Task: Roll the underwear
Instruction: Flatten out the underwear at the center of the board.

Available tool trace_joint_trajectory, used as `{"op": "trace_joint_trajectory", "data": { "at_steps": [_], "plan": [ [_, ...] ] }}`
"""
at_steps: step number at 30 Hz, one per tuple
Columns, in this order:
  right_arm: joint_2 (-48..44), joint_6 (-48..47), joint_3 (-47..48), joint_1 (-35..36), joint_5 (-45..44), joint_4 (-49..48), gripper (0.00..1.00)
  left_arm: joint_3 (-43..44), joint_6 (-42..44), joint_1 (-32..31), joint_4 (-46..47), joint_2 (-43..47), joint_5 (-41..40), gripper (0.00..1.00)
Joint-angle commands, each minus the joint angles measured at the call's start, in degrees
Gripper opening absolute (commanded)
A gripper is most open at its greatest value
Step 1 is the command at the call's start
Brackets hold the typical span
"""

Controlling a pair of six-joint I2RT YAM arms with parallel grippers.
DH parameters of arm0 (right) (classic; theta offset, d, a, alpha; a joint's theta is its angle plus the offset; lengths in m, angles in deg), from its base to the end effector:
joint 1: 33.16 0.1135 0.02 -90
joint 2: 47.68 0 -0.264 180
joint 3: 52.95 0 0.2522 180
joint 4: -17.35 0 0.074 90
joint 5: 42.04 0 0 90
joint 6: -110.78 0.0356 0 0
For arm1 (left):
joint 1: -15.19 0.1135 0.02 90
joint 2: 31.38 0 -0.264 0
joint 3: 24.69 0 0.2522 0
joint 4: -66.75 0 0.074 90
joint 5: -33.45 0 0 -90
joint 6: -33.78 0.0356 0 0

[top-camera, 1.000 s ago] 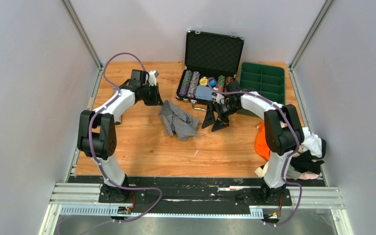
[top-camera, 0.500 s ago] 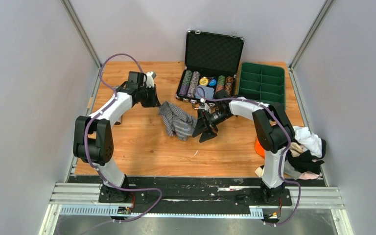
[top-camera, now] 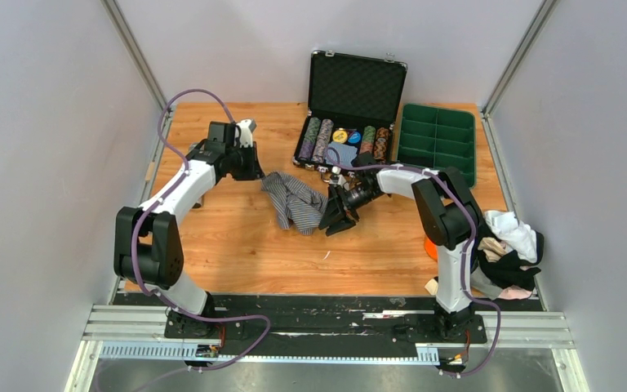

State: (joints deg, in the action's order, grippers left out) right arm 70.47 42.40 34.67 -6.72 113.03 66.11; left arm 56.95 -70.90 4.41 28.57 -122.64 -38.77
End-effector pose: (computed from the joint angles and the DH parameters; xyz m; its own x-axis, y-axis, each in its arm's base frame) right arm 0.3244 0.1974 0.1307 -0.9427 -0.2953 0.1555 0.0094 0.4423 0.8968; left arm 0.3388 -0.0756 0.2554 -0.8002 -0.0933 -0.5925 0.1828 0.9029 -0.3891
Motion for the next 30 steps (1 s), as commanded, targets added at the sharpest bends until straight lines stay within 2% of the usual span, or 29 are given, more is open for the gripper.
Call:
{"op": "trace_joint_trajectory", "data": {
  "at_steps": [1, 4, 8, 9, 14, 17, 20, 25, 30],
  "plan": [
    [0.8, 3.0, 1.8, 0.5, 1.5, -3.6, 0.37, -0.5, 1.1, 0.3, 1.3, 2.8, -1.0, 0.00],
    [0.6, 3.2, 2.0, 0.4, 1.1, -3.7, 0.29, -0.6, 1.4, 0.3, 1.2, 3.1, -1.3, 0.00],
    [-1.7, 0.6, 2.9, -0.2, 0.7, -3.1, 0.02, -0.5, 1.8, 0.4, 1.1, 3.3, -1.3, 0.00],
    [-3.1, -1.1, 3.6, -0.4, -0.3, -1.9, 0.00, -0.5, 2.0, 0.4, 0.8, 3.4, -1.0, 0.00],
    [-10.9, -19.9, 10.4, -0.8, -13.6, 10.3, 0.00, 1.5, 5.5, 1.0, -1.5, 5.8, -0.1, 0.00],
    [-15.9, -32.4, 13.2, -0.8, -24.2, 15.8, 0.00, 3.0, 8.5, 1.2, -2.8, 10.0, 1.1, 0.00],
    [-21.1, -40.9, 14.0, -0.8, -31.9, 19.5, 0.00, 4.3, 13.6, 1.2, -4.5, 15.8, 3.2, 0.00],
    [-30.0, -48.2, 11.3, -0.8, -40.7, 21.8, 0.00, 1.0, 21.1, 1.2, -4.8, 26.4, 4.4, 0.00],
    [-38.3, -50.7, 8.8, -0.5, -43.3, 23.3, 0.00, -0.6, 25.1, 1.2, -9.1, 35.0, 10.4, 0.00]
  ]
}}
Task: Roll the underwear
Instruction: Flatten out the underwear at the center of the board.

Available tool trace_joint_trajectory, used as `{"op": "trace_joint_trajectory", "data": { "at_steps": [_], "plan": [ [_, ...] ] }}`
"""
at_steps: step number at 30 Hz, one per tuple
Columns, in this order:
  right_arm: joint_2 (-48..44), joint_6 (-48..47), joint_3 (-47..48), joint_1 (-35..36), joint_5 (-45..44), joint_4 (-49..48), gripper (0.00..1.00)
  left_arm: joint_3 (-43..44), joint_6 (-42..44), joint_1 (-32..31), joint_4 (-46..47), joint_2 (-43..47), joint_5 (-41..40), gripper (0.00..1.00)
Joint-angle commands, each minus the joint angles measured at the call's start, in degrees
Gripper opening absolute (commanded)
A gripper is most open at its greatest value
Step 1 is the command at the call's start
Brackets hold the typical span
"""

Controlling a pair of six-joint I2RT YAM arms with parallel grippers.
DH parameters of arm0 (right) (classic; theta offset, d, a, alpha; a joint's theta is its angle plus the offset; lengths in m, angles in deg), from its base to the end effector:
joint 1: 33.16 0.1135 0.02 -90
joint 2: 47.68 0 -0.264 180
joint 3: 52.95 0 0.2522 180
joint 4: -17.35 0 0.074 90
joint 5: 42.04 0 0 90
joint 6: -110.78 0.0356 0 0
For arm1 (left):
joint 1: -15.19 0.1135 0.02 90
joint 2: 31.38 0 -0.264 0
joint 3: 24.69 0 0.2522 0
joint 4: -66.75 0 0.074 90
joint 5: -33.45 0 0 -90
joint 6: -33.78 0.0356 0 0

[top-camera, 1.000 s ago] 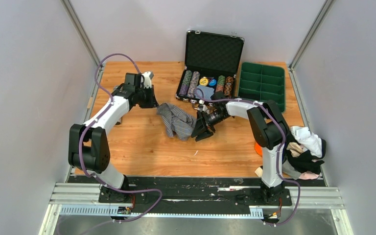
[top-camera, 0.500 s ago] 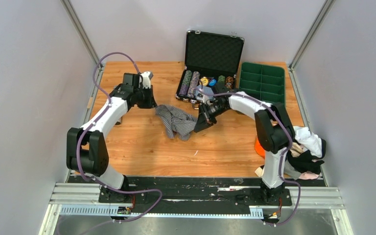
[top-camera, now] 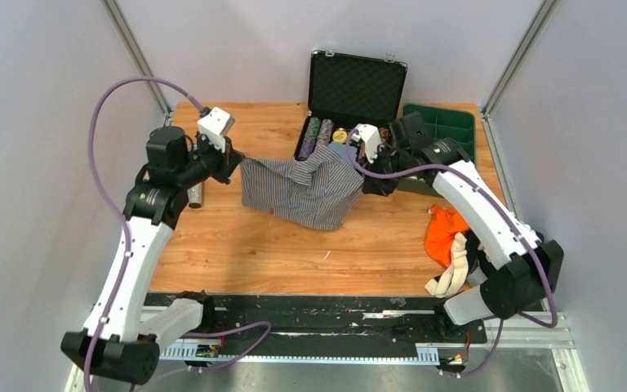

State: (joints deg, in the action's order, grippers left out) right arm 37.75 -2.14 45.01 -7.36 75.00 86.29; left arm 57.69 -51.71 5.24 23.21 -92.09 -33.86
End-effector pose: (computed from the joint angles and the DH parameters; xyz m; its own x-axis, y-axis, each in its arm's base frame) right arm 0.2663 0.1467 0.3433 -0.4516 -0.6036 -0.6571 -0.8577 0.4966 0.1333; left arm 0.2186 -0.0523 0.3971 -0.3255 0.1308 -0.9365 0.5393 0.8392 -0.0703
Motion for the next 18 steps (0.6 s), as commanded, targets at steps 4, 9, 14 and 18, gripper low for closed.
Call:
{"op": "trace_joint_trajectory", "data": {
  "at_steps": [4, 9, 14, 18],
  "plan": [
    [-12.2, -7.2, -4.2, 1.1, -4.6, 5.7, 0.00, -2.8, 7.3, 0.4, -8.7, 10.0, 8.8, 0.00],
    [-23.0, -9.2, -11.7, 4.1, -2.1, 8.1, 0.00, -4.1, 7.7, 0.4, -17.3, 17.1, 12.2, 0.00],
    [-27.5, -5.7, -13.1, 4.6, 2.0, 9.8, 0.00, -5.0, 4.4, 0.4, -22.6, 20.1, 15.4, 0.00],
    [-25.8, -2.6, -14.3, 4.6, 1.8, 6.6, 0.00, -6.3, -0.4, 0.4, -19.1, 18.1, 12.2, 0.00]
  ]
}}
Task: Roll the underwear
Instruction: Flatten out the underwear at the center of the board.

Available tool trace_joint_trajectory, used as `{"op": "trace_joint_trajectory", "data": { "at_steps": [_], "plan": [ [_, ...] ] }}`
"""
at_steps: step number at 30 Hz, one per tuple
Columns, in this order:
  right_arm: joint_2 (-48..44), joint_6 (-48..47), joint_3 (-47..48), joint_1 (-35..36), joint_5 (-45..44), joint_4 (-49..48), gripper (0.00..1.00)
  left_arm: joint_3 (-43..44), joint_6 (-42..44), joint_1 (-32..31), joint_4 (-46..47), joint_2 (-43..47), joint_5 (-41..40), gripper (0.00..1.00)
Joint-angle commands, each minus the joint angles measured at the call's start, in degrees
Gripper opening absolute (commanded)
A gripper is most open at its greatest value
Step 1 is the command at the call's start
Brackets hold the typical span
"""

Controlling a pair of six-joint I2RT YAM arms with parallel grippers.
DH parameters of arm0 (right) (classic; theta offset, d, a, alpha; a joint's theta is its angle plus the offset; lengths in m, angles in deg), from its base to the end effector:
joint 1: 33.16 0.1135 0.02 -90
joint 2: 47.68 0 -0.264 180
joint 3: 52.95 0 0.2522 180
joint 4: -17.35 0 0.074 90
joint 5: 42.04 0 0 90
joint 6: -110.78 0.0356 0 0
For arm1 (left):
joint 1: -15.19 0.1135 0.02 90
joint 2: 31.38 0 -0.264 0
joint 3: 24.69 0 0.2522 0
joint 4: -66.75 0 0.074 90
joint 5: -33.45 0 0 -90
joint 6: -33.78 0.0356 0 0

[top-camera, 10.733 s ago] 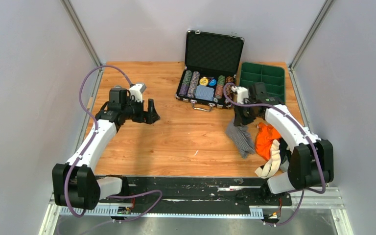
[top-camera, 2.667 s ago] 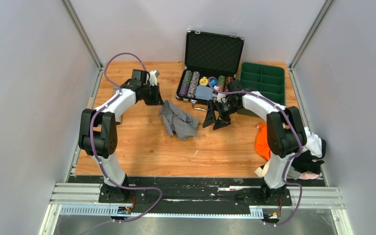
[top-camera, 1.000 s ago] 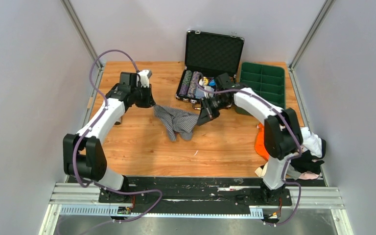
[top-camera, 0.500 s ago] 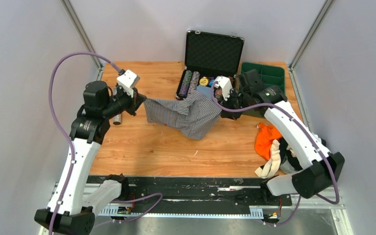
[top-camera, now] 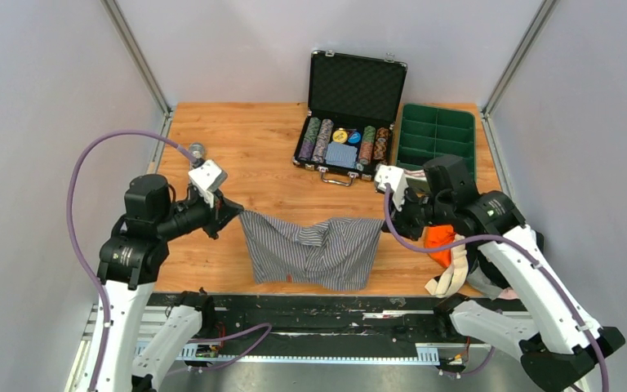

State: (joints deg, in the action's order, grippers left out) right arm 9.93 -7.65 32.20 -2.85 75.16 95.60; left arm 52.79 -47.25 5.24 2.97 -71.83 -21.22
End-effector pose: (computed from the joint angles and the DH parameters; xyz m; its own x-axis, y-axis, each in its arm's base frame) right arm 0.1378 0.0994 0.3713 -0.2549 -0.6395 -0.7253 -0.9326 0.3608 0.0096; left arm 0.1072 -0.0397 0.3903 -0.3366 0.1882 -0.9226 0.7108 0.6935 -0.1179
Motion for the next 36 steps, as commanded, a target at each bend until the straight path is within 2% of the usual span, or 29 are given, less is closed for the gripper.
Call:
{"op": "trace_joint_trajectory", "data": {
  "at_steps": [1, 5, 10, 12, 13, 14, 15, 16, 17, 20, 22, 25, 28, 33, 36],
  "plan": [
    [3.3, 3.2, -1.7, 0.0, 1.4, -3.7, 0.00, -1.6, -5.5, 0.4, 1.7, -4.4, -0.7, 0.00],
    [9.6, 1.8, -3.2, -2.2, -0.1, -8.3, 0.00, -2.8, -5.4, 0.4, 5.1, -14.7, -4.6, 0.00],
    [22.8, 3.8, -1.2, -8.2, -2.5, -14.8, 0.00, -1.9, -6.0, 0.9, 12.3, -33.3, -19.6, 0.00],
    [27.4, 5.7, -0.1, -8.7, -7.4, -16.9, 0.06, 0.5, -7.1, 1.2, 14.4, -40.6, -23.0, 0.19],
    [29.1, 6.0, 0.4, -8.7, -8.9, -17.3, 0.11, 3.2, -7.8, 1.3, 14.0, -42.9, -23.7, 0.37],
    [30.4, 6.4, 0.6, -8.6, -10.4, -17.6, 0.22, 4.6, -8.2, 1.3, 13.5, -46.7, -25.0, 0.43],
    [31.2, 7.1, 0.6, -8.7, -12.7, -17.9, 0.40, 6.9, -9.3, 1.3, 12.8, -48.0, -25.7, 0.62],
    [31.7, 8.1, 0.4, -8.9, -15.0, -18.6, 0.58, 7.6, -9.8, 1.3, 12.8, -48.9, -26.6, 0.69],
    [31.6, 9.0, 0.1, -9.3, -16.7, -19.1, 0.70, 8.0, -10.5, 1.3, 13.0, -48.7, -26.9, 0.76],
    [30.1, 10.4, -0.4, -10.4, -17.8, -19.3, 0.80, 7.6, -13.6, 1.3, 11.4, -45.4, -28.1, 0.85],
    [28.0, 9.7, -1.5, -10.4, -16.6, -19.0, 0.79, 6.1, -16.2, 1.4, 9.2, -42.8, -25.5, 0.86],
    [25.1, 6.2, -4.6, -10.2, -6.2, -16.2, 0.67, 0.0, -20.9, 1.4, 7.1, -39.1, -16.1, 0.86],
    [23.7, 2.5, -8.5, -7.5, 0.8, -13.5, 0.59, -5.9, -24.7, 1.4, 6.9, -38.9, -11.0, 0.83],
    [22.9, -5.9, -14.3, -1.1, 1.1, -14.2, 0.49, -8.0, -23.9, 3.1, 4.3, -45.8, -6.4, 0.77],
    [24.6, -6.7, -15.3, 0.7, 0.9, -15.8, 0.47, -12.0, -24.7, 3.1, 4.6, -46.1, -5.0, 0.73]
  ]
}}
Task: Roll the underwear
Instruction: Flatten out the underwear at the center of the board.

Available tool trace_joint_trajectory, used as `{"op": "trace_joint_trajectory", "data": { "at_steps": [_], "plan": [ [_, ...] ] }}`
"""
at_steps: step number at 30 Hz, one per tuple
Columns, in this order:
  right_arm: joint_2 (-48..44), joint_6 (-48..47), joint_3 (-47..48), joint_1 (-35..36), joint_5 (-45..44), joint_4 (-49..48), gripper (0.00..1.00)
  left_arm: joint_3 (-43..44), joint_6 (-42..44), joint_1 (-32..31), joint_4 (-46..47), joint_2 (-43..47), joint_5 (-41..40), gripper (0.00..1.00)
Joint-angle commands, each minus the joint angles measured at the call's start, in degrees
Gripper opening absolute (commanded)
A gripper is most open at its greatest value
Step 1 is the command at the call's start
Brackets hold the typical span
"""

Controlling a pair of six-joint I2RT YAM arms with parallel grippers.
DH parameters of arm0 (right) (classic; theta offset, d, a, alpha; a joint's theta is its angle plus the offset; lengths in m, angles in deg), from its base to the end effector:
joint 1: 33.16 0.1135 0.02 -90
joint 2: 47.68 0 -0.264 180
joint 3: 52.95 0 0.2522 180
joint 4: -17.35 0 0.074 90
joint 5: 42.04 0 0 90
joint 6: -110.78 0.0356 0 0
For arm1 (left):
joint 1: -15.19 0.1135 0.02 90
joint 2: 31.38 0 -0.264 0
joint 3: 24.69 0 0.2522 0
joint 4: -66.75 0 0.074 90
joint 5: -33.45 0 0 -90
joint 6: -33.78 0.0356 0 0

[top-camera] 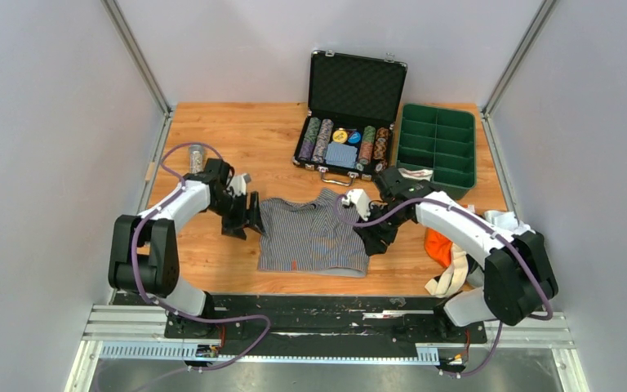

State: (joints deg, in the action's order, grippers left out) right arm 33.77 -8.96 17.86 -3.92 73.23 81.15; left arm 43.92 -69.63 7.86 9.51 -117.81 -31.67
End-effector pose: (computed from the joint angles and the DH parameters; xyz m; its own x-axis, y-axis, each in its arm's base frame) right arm 0.2169 0.1388 0.2257 -0.4612 -0.7723 -0.4369 -0.8873 0.4031 0.2240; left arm 0.2669 -0.0494 0.1971 -0.9840 -0.0856 -0.1565 -0.0050 0.8904 -0.4552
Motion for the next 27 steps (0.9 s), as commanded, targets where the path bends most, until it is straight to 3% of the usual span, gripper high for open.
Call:
{"op": "trace_joint_trajectory", "data": {
  "at_steps": [1, 7, 15, 20, 24, 27],
  "plan": [
    [1.5, -5.4, -0.8, 2.1, 2.9, -1.7, 0.45, -3.9, -2.5, 0.5, -1.8, -0.3, 5.9, 0.72],
    [5.7, -5.6, -0.4, 4.3, 4.1, -3.4, 0.32, -7.3, -4.6, -0.6, 0.0, -2.4, 8.9, 0.58],
    [10.4, -4.5, 1.5, 5.4, 5.1, -4.0, 0.29, -10.9, -8.9, -2.4, -1.0, -4.7, 10.3, 0.62],
    [13.7, -3.7, 2.8, 6.0, 6.1, -3.9, 0.26, -11.5, -9.7, -2.4, -3.2, -3.9, 10.2, 0.56],
    [15.9, -3.0, 4.2, 6.9, 6.2, -4.1, 0.25, -11.6, -9.6, -2.4, -2.8, -4.8, 10.6, 0.42],
    [16.5, -3.1, 4.3, 7.4, 6.0, -4.5, 0.25, -10.5, -9.1, -2.4, -2.7, -5.0, 10.8, 0.23]
  ]
}}
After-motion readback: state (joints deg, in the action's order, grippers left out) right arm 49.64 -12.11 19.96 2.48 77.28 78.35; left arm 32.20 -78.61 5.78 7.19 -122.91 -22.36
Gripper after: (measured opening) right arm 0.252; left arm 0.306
